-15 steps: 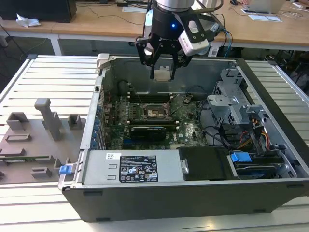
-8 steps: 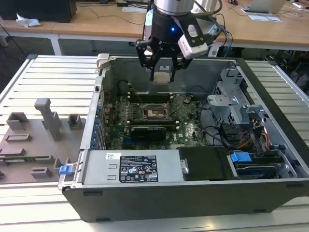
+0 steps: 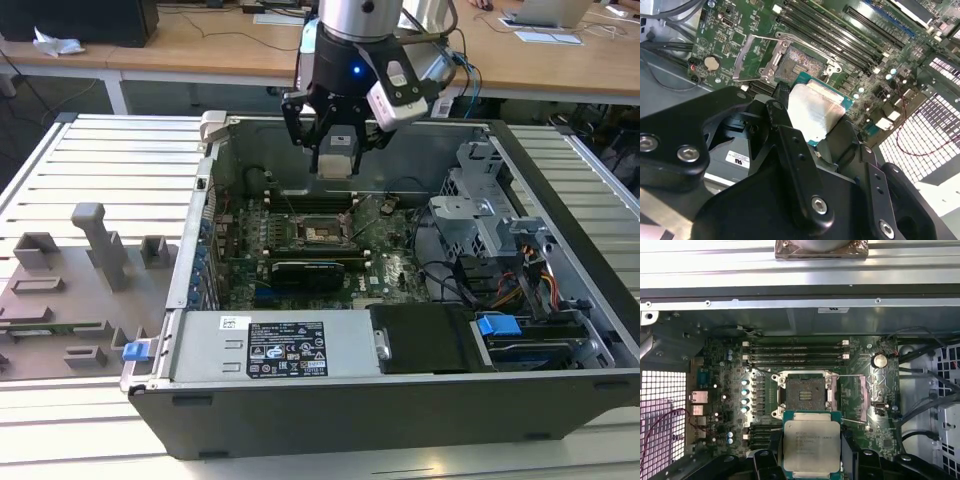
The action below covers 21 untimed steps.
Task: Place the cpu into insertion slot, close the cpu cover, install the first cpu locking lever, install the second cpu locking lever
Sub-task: 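Place the cpu into insertion slot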
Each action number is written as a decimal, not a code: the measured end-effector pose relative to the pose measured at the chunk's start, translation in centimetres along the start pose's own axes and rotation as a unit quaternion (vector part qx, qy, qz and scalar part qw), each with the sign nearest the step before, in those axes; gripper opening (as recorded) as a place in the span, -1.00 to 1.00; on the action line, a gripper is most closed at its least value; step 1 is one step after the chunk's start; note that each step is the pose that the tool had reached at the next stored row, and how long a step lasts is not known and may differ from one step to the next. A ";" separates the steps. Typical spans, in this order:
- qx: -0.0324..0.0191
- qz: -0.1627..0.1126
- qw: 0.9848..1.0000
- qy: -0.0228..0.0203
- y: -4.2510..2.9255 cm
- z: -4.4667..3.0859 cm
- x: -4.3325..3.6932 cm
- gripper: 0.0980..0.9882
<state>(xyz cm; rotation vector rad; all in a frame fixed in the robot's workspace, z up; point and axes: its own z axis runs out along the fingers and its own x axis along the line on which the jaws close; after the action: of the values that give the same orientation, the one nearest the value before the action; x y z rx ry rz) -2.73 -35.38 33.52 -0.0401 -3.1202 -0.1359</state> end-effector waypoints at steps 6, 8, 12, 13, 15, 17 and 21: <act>0.000 0.000 1.000 0.000 -0.12 1.32 -0.03 0.00; 0.000 0.000 1.000 0.000 -0.16 1.80 -0.03 0.00; 0.007 0.000 1.000 0.000 0.12 2.70 -0.04 0.00; 0.012 0.000 1.000 0.000 0.41 2.96 -0.04 0.00; 0.015 0.000 1.000 0.000 0.78 3.44 -0.04 0.00; 0.017 0.000 1.000 0.000 0.96 3.99 -0.05 0.00; 0.017 0.000 1.000 0.000 0.91 4.59 -0.05 0.00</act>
<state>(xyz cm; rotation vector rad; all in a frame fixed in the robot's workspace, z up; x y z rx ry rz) -2.73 -34.07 29.03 -0.0405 -3.1225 -0.0843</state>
